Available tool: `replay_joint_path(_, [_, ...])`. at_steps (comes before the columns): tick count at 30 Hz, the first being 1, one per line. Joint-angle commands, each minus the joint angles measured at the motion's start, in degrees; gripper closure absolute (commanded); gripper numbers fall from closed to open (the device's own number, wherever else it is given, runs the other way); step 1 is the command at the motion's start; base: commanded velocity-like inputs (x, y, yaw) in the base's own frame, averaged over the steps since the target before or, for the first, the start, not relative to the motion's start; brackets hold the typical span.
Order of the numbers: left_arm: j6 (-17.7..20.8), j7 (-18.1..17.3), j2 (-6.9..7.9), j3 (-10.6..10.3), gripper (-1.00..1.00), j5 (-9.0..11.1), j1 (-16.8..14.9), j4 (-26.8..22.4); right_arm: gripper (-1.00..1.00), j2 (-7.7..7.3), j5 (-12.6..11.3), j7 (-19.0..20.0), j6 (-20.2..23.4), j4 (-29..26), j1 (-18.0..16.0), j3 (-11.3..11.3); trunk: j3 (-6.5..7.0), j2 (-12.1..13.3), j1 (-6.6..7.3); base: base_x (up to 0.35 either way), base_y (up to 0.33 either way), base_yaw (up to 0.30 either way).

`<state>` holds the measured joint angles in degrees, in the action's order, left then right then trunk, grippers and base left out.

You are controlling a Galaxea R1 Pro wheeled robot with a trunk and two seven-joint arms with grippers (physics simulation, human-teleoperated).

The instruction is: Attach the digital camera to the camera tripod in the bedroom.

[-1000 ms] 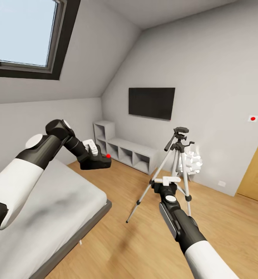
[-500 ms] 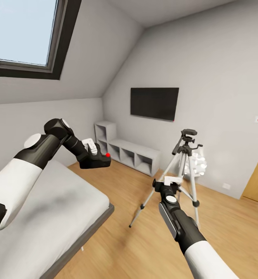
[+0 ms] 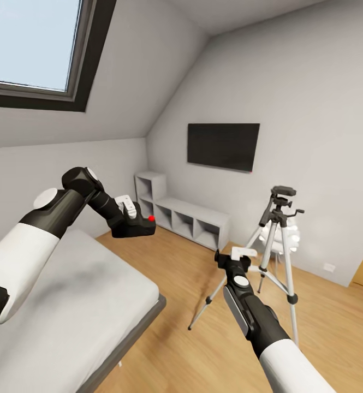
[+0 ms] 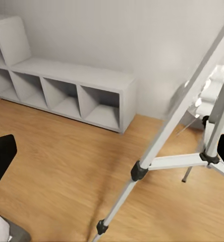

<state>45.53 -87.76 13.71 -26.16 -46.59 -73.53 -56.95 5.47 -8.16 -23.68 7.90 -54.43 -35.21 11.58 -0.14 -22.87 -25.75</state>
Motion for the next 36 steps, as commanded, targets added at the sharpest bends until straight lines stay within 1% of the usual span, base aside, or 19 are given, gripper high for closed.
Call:
replay_joint_path(1, [0.6, -0.5, 0.05, -0.1, 1.0, -0.4, 0.0, -0.1, -1.0, -0.03, -0.4, -0.4, 0.0, -0.1, 0.0, 0.2, -0.03, 0.0, -0.03, 0.105, 0.099, 0.0])
replay_joint_path(9, [0.6, -0.5, 0.07, -0.1, 1.0, -0.5, 0.0, -0.1, -1.0, -0.03, -0.4, -0.4, -1.4, -0.1, 0.0, 0.2, -0.03, 0.0, -0.03, 0.088, 0.21, -0.01])
replay_joint_path(18, [0.6, -0.5, 0.24, -0.1, 1.0, -0.5, 0.0, 0.0, -1.0, -0.03, -0.5, -0.4, -1.5, -0.1, 0.0, 0.3, -0.03, 0.0, -0.03, 0.027, 0.068, -0.179])
replay_joint_path(25, [0.6, -0.5, 0.29, -0.1, 1.0, -0.5, 0.0, 0.0, -1.0, -0.03, -0.5, -0.4, -1.5, -0.1, 0.0, 2.2, -0.03, 0.0, -0.03, 0.003, 0.006, -0.039])
replay_joint_path(26, [0.6, -0.5, 0.32, -0.1, 1.0, -0.5, 0.0, 0.0, -1.0, -0.03, -0.5, -0.4, -1.5, -0.1, 0.0, 2.8, -0.03, 0.0, -0.03, 0.0, 0.001, -0.007])
replay_joint_path(36, [0.6, -0.5, 0.44, -0.1, 1.0, -0.5, 0.0, 0.0, -1.0, -0.03, -0.5, -0.4, -1.6, -0.2, 0.0, 3.3, -0.03, 0.0, -0.03, 0.005, 0.011, -0.002])
